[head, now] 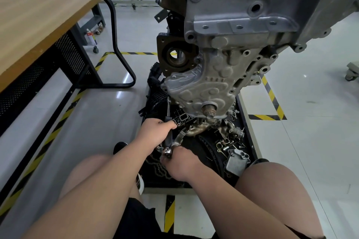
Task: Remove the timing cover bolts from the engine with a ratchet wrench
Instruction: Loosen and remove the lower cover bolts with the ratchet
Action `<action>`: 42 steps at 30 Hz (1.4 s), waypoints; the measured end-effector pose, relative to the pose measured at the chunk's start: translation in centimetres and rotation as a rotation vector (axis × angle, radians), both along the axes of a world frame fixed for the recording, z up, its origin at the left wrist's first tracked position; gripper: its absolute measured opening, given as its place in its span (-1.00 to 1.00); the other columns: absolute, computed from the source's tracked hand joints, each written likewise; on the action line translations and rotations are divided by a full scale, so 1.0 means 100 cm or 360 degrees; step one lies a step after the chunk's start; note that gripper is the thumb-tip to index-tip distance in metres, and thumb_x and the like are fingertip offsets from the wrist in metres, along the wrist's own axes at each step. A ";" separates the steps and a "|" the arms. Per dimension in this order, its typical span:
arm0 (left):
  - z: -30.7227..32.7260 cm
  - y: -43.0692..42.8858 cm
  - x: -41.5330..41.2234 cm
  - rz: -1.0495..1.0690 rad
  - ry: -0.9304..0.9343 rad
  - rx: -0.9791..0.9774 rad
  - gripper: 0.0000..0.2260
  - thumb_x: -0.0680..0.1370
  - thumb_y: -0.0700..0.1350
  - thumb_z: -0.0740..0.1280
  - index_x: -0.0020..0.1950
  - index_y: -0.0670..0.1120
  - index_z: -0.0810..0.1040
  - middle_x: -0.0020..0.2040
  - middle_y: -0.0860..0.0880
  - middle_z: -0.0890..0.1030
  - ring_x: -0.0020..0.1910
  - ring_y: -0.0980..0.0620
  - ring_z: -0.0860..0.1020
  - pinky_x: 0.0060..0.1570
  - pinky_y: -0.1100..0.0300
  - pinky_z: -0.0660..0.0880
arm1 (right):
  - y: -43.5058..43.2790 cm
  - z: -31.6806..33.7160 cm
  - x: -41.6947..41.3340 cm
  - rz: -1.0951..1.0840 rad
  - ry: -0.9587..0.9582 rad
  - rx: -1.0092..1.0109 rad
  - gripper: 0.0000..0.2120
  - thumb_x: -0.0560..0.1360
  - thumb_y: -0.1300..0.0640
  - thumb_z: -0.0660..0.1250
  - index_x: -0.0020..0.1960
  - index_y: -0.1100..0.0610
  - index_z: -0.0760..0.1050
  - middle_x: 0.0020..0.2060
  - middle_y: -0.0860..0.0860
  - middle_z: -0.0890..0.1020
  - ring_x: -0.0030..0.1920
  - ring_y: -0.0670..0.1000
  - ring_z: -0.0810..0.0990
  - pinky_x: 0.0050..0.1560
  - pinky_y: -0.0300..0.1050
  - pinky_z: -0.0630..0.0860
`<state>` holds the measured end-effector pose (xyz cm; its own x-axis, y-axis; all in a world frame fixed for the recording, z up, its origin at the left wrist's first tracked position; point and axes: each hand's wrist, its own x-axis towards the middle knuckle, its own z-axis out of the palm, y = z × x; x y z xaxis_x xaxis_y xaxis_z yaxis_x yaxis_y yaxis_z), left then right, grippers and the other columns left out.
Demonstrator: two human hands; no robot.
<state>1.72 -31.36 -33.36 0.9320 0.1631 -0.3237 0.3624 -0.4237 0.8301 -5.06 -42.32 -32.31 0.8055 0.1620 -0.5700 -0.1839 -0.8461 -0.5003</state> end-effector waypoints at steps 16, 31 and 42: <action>0.001 -0.010 -0.005 -0.0078 -0.0070 -0.0214 -0.52 0.35 0.17 0.47 -0.55 0.01 0.27 -0.59 0.09 0.27 -0.61 0.10 0.26 -0.47 0.23 0.21 | 0.009 0.003 -0.047 -0.1103 0.0577 0.1557 -0.45 0.59 -0.31 0.05 0.10 0.15 0.50 -0.39 0.04 0.63 -0.45 0.05 0.58 -0.31 -0.07 0.60; -0.003 -0.008 -0.002 -0.0080 -0.0117 -0.0111 -0.55 0.42 0.04 0.46 -0.53 0.00 0.27 -0.62 0.10 0.31 -0.58 0.09 0.31 -0.49 0.25 0.24 | 0.013 -0.003 -0.035 -0.0665 -0.0829 0.0577 -0.58 0.62 -0.05 0.13 0.44 -0.17 0.11 -0.20 -0.09 0.60 -0.33 -0.07 0.56 -0.36 -0.17 0.34; 0.001 0.005 -0.007 -0.0227 0.0149 -0.0006 -0.56 0.47 0.21 0.38 -0.42 -0.02 0.31 -0.64 0.16 0.29 -0.69 0.19 0.27 -0.48 0.24 0.22 | 0.027 -0.006 -0.030 -0.1564 0.0288 0.1943 -0.80 0.66 0.07 0.14 0.18 0.17 0.37 -0.38 0.00 0.41 -0.52 -0.04 0.36 -0.37 -0.10 0.47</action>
